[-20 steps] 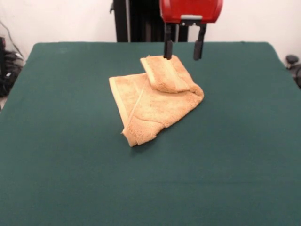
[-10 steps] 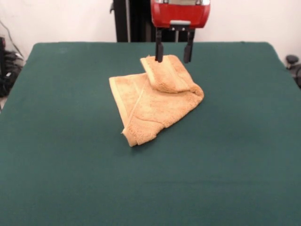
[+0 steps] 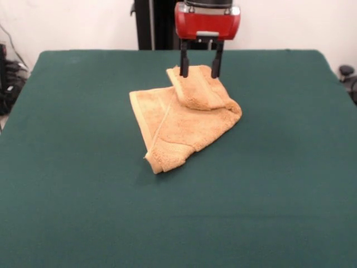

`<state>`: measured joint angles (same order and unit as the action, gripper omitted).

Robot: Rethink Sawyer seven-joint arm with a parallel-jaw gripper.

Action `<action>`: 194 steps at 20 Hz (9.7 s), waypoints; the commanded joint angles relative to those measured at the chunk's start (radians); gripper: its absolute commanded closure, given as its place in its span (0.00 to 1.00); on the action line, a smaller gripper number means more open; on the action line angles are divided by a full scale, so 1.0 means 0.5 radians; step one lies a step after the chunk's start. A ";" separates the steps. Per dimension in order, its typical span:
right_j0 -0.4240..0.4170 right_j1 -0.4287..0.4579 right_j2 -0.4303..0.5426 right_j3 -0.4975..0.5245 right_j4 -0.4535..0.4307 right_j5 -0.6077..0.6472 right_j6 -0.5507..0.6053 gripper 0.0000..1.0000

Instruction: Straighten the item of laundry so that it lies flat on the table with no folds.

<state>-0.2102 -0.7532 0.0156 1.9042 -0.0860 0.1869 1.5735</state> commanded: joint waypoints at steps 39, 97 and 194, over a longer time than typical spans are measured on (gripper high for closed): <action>0.024 0.211 0.040 0.154 -0.046 0.120 0.224 0.00; 0.009 0.796 0.008 -0.139 -0.123 -0.146 0.369 0.00; -0.114 0.816 0.040 -0.104 -0.265 -0.213 0.366 0.00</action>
<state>-0.2670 -0.4782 -0.0210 1.8934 -0.2448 0.1619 1.5737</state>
